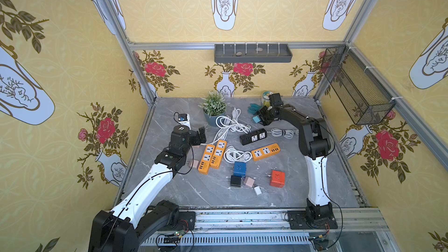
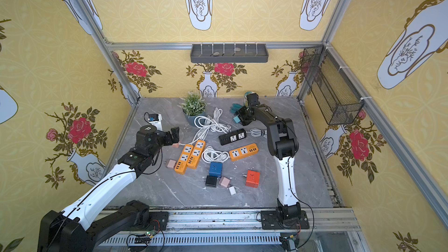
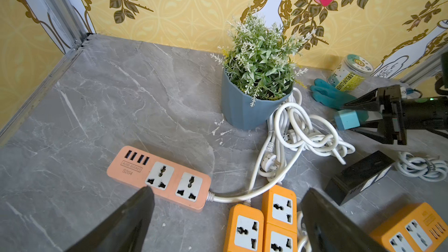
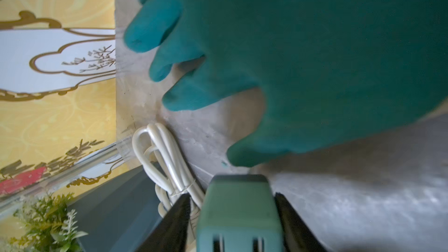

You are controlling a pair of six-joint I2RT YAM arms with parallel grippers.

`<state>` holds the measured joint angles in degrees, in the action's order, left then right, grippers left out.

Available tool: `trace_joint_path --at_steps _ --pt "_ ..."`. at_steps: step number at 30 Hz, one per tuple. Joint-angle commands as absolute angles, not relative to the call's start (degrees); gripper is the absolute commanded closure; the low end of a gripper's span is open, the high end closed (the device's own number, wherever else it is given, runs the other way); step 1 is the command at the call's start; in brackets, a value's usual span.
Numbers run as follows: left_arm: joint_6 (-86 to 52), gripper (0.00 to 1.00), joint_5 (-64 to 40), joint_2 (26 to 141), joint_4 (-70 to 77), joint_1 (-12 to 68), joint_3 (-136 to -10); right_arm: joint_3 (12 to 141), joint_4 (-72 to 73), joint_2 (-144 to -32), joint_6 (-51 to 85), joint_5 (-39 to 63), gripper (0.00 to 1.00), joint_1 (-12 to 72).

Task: Pull the plug off the socket
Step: Place the plug at the center of the board.

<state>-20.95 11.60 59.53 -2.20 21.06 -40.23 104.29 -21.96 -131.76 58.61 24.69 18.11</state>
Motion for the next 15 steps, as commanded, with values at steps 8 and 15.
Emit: trace_joint_path --at_steps 8,15 --pt "-19.10 0.00 14.05 58.06 -1.59 21.05 -39.59 89.79 -24.03 -107.20 29.61 13.68 0.22 19.68" --pt "-19.69 0.00 14.16 57.47 0.40 21.08 -37.71 61.61 -15.77 -73.83 19.04 -9.14 0.15 19.83"
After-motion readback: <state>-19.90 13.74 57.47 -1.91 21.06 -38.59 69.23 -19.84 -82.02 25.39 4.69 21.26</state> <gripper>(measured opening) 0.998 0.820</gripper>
